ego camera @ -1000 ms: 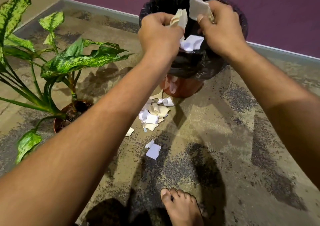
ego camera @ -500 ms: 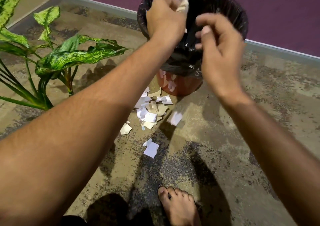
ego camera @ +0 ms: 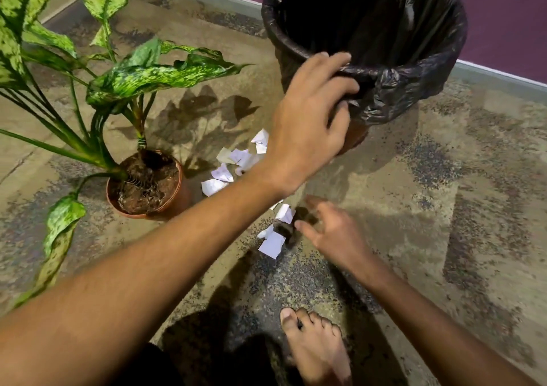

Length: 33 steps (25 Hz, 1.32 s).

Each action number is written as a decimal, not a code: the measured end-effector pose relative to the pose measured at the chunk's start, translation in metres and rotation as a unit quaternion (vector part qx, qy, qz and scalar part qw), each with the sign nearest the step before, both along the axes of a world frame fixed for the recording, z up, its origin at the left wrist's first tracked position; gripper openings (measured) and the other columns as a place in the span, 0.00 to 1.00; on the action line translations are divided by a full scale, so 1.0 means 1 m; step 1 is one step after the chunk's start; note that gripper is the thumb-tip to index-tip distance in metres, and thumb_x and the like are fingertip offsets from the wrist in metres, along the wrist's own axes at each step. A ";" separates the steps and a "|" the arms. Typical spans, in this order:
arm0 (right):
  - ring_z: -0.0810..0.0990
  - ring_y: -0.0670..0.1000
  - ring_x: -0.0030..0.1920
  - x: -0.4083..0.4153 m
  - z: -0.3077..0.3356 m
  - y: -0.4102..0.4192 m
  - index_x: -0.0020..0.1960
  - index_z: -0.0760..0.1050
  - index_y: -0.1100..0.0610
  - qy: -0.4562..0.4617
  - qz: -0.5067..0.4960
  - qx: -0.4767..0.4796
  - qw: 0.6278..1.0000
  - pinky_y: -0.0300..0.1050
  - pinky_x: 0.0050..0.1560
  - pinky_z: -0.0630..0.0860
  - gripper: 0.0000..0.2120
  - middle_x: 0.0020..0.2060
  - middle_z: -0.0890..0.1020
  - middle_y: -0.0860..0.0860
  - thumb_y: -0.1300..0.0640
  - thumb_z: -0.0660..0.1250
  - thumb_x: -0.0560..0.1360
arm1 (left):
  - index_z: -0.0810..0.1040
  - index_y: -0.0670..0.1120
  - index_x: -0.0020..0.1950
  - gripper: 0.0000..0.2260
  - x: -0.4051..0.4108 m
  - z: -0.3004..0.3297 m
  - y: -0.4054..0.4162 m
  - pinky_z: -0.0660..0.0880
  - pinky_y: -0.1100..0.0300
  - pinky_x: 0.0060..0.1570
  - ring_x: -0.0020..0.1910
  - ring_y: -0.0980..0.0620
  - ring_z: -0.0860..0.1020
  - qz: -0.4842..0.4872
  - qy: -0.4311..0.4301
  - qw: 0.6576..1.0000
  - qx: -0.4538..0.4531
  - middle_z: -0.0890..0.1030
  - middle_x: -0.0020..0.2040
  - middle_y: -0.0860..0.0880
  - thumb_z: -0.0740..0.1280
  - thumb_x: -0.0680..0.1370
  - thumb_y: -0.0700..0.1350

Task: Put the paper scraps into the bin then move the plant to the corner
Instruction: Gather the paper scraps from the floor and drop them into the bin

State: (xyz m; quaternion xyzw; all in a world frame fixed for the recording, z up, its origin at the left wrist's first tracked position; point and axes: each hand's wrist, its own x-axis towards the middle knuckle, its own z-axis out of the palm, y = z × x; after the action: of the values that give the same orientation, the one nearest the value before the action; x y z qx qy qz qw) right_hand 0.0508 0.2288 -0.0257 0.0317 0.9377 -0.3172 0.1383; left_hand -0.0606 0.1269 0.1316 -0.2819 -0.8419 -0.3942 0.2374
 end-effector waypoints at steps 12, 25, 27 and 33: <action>0.63 0.60 0.71 0.006 -0.040 -0.038 0.74 0.60 0.48 0.067 0.314 0.228 0.919 0.57 0.60 0.72 0.31 0.74 0.63 0.54 0.43 0.65 0.75 | 0.72 0.42 0.65 0.22 0.039 -0.153 -0.115 0.64 0.41 0.68 0.72 0.34 0.61 0.063 -0.152 0.896 -0.412 0.62 0.74 0.37 0.66 0.73 0.46; 0.58 0.59 0.74 -0.085 -0.022 -0.020 0.77 0.41 0.37 0.047 0.220 0.230 0.947 0.55 0.56 0.78 0.54 0.79 0.42 0.50 0.38 0.76 0.64 | 0.47 0.54 0.78 0.45 0.002 -0.174 -0.144 0.57 0.40 0.72 0.75 0.31 0.48 0.144 -0.484 0.815 -0.284 0.44 0.78 0.41 0.73 0.70 0.53; 0.56 0.59 0.76 -0.100 -0.019 -0.022 0.75 0.38 0.34 0.015 0.236 0.220 0.946 0.57 0.59 0.76 0.57 0.78 0.40 0.48 0.40 0.77 0.63 | 0.49 0.54 0.78 0.42 0.001 -0.173 -0.142 0.57 0.41 0.73 0.74 0.31 0.50 0.116 -0.501 0.801 -0.307 0.46 0.78 0.41 0.71 0.71 0.49; 0.63 0.60 0.72 -0.118 -0.018 -0.043 0.76 0.52 0.37 0.002 0.314 0.250 0.916 0.55 0.60 0.75 0.42 0.79 0.50 0.47 0.55 0.71 0.71 | 0.68 0.49 0.70 0.24 0.014 -0.165 -0.144 0.69 0.49 0.65 0.66 0.38 0.65 0.081 -0.421 0.822 -0.375 0.63 0.73 0.43 0.60 0.74 0.34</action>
State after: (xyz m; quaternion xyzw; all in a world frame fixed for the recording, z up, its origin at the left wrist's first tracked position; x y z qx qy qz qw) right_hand -0.0668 0.1861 -0.0440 -0.2315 0.9483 -0.0127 0.2166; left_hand -0.0470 -0.0167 -0.0335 -0.0867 -0.9627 -0.1080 -0.2326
